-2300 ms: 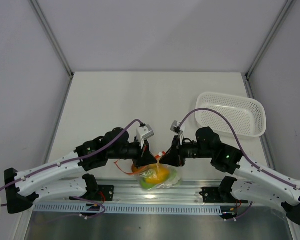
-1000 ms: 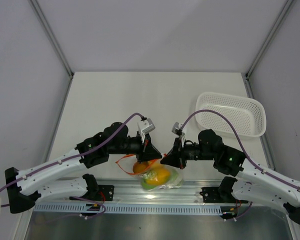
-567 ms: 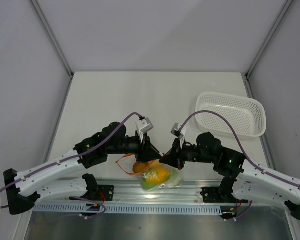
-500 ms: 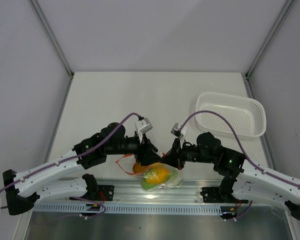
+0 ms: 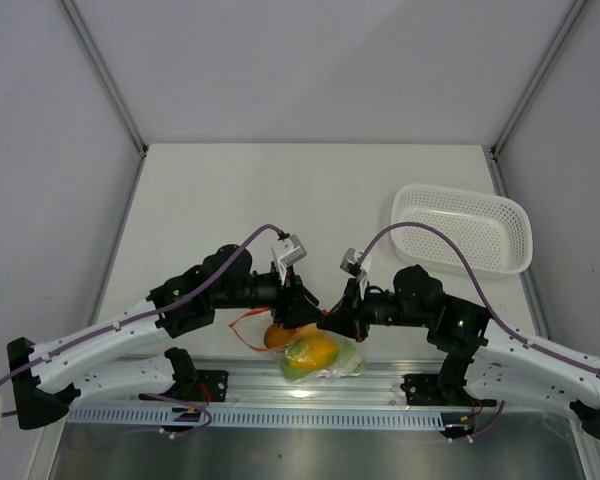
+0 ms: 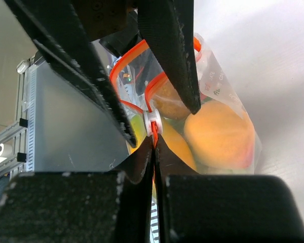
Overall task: Place the food in the zip-top bag and seal the zipper
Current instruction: Zip the zipper food storage bag at the center of the board.
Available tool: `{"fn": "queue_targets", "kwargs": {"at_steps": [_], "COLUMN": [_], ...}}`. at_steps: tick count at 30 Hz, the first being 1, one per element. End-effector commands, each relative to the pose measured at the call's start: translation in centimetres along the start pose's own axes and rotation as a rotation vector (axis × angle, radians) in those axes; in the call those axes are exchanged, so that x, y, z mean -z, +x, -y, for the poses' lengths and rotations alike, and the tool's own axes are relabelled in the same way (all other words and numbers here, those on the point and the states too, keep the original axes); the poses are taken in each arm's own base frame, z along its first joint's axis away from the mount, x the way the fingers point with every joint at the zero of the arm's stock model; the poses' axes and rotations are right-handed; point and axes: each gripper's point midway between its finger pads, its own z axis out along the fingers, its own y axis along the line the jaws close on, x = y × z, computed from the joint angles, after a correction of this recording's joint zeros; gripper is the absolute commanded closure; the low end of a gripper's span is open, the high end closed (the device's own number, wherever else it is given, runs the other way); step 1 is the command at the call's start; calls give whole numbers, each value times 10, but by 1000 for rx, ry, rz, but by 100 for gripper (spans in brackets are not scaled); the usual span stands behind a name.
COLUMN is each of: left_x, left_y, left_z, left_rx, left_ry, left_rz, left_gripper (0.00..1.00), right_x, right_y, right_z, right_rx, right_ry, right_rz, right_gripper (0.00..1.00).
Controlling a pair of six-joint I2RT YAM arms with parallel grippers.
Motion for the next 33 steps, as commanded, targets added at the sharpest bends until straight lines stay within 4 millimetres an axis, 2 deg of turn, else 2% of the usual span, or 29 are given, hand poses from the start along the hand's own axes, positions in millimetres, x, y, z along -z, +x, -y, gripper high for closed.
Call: {"fn": "queue_targets", "kwargs": {"at_steps": [1,2,7,10,11,22,28,33], "left_x": [-2,-2,-3,-3,-3,-5,-4,-2], "left_y": [-10,-10,-5,-2,-2,7,22,31], "left_z": [9,9,9,10,10,5,-3,-11], "left_rx": [-17,-17,-12,-5,-2,4,14,18], "left_ry": [45,51,57,66,66,50,26,-6], "left_rz": [30,28,18,8,8,-26,-52,-68], "left_gripper": [53,60,73,88,99,99,99,99], "right_x": [2,2,2,2,1,5,17,20], "right_y": [-29,-28,-29,-34,-34,-49,-57,-55], "right_z": [-16,-15,-12,-6,-6,11,16,16], "right_rx": [45,42,32,8,2,-40,-72,-105], "right_ry": [-50,-44,-28,9,16,153,188,181], "right_rz": [86,86,96,130,135,237,328,335], "right_gripper": [100,100,100,100,100,100,100,100]}}
